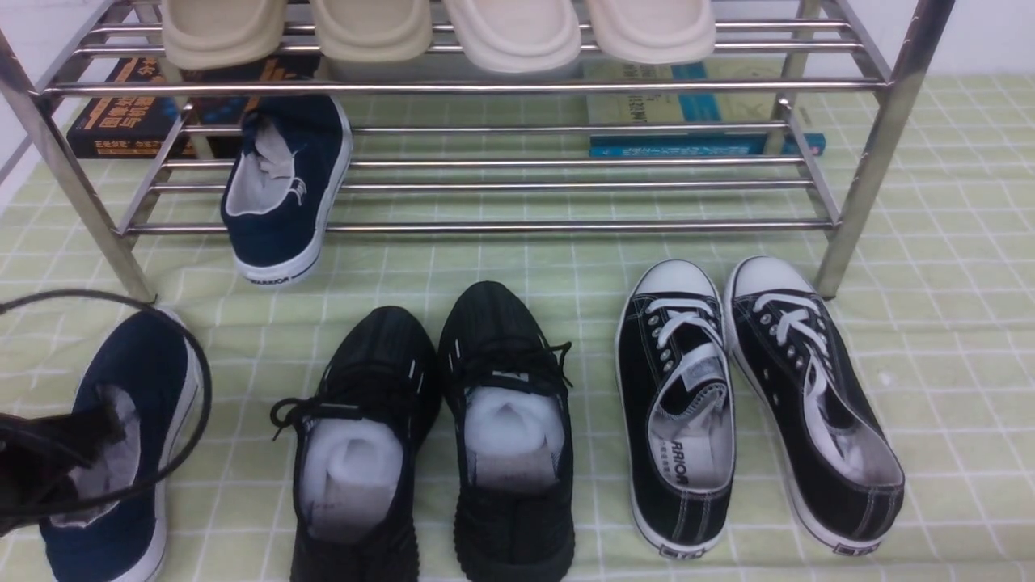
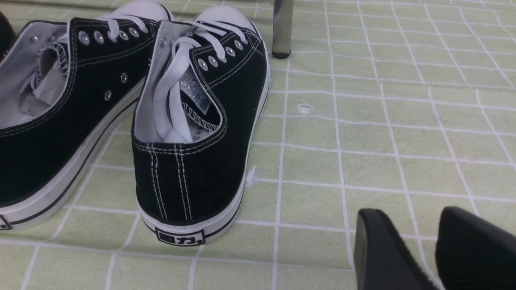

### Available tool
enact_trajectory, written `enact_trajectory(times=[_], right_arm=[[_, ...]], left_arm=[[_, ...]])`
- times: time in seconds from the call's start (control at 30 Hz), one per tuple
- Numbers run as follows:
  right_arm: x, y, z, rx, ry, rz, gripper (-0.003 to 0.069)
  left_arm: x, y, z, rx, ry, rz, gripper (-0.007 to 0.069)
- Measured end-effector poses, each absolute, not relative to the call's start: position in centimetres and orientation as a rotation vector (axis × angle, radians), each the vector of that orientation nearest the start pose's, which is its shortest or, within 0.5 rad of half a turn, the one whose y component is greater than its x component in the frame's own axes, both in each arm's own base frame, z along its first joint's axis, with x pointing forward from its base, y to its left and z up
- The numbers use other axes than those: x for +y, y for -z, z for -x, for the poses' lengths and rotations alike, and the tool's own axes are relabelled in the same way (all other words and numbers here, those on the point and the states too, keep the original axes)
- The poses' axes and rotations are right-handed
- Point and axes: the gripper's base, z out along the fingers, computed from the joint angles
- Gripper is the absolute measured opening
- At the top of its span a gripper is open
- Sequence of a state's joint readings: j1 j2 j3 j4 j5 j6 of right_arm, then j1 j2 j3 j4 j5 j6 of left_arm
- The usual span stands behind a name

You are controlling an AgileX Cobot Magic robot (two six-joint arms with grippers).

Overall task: Take the shoes off the shelf with your hand from the green coffee tablecloth.
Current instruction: 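Set the held shoe down on the floor in front of the rack with the left gripper, then grasp the leftmost shoe on the bottom shelf of the shoe rack with the left gripper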

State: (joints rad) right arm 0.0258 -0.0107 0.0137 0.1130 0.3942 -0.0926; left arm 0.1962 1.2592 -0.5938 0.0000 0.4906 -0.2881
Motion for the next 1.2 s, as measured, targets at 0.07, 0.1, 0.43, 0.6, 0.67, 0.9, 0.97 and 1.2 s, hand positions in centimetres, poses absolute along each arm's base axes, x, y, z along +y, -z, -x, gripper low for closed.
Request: enact_trajectory(times=[0.07, 0.1, 0.43, 0.6, 0.67, 0.9, 0.97, 1.2], right_arm=[[0.5, -17.4, -5.2, 1.878, -0.066, 0.043, 0.0237], [0.5, -17.4, -5.2, 1.878, -0.066, 0.043, 0.0237], [0.5, -17.4, -5.2, 1.878, -0.066, 0.043, 0.0237], [0.5, -17.4, -5.2, 1.878, -0.066, 0.043, 0.0237], [0.5, -17.4, -5.2, 1.878, -0.066, 0.043, 0.0237], [0.5, -17.4, -5.2, 1.878, -0.066, 0.043, 0.0237], [0.5, -17.4, -5.2, 1.878, -0.066, 0.043, 0.0237], [0.5, -17.4, -5.2, 1.878, -0.066, 0.043, 0.0237]], left_arm=[[4.3, -20.6, -21.2, 2.563, 0.022, 0.623, 0.0099], [4.3, -20.7, -21.2, 2.567, 0.017, 0.619, 0.0118], [4.4, -28.3, -22.6, 2.502, 0.050, 0.628, 0.0426], [3.7, -32.1, -23.8, 2.412, 0.200, 0.617, 0.0445], [3.4, -33.4, -24.8, 2.382, 0.274, 0.587, 0.0445], [2.7, -34.4, -30.2, 2.384, 0.482, 0.427, 0.0445], [2.6, -34.3, -31.8, 2.395, 0.505, 0.392, 0.0445], [-0.7, -32.7, -37.5, 2.464, 0.478, 0.191, 0.0445]])
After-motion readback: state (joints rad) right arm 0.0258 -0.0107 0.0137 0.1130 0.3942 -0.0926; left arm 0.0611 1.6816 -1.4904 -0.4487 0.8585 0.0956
